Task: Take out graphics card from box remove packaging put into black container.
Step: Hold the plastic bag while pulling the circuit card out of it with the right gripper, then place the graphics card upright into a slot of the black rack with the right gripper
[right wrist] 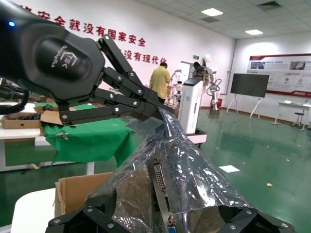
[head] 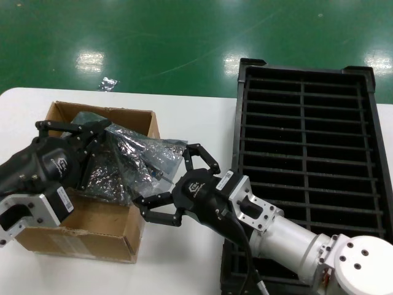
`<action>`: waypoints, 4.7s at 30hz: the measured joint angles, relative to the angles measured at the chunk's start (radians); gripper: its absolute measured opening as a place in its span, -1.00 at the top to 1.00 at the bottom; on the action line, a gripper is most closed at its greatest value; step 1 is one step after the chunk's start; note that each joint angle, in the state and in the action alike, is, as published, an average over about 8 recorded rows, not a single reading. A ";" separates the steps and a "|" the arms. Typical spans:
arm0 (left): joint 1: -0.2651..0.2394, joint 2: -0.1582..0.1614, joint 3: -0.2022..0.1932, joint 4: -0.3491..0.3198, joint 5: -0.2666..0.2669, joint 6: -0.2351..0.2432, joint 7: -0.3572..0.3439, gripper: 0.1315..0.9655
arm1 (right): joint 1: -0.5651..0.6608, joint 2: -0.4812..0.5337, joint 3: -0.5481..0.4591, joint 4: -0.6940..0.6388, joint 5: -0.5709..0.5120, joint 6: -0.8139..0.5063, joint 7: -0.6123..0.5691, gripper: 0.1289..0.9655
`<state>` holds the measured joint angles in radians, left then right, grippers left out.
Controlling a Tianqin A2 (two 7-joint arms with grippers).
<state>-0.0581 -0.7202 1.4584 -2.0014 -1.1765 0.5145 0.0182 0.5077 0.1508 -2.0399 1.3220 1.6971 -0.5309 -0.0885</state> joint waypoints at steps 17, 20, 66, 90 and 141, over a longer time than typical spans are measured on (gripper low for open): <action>0.000 0.000 0.000 0.000 0.000 0.000 0.000 0.98 | -0.037 0.006 -0.006 0.054 -0.022 0.048 0.082 -0.32; 0.000 0.000 0.000 0.000 0.000 0.000 0.000 0.98 | -0.045 0.008 -0.011 0.064 -0.025 0.051 0.095 -0.23; 0.000 0.000 0.000 0.000 0.000 0.000 0.000 0.98 | -0.183 0.190 0.063 0.325 0.034 0.006 0.165 0.87; 0.000 0.000 0.000 0.000 0.000 0.000 0.000 0.98 | -0.652 0.602 0.598 0.527 0.343 -0.247 0.014 0.87; 0.000 0.000 0.000 0.000 0.000 0.000 0.000 0.98 | 0.062 0.873 0.195 0.533 -0.004 -0.722 0.536 0.87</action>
<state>-0.0581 -0.7202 1.4584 -2.0014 -1.1765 0.5146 0.0183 0.5694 1.0235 -1.8446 1.8551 1.6934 -1.2533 0.4472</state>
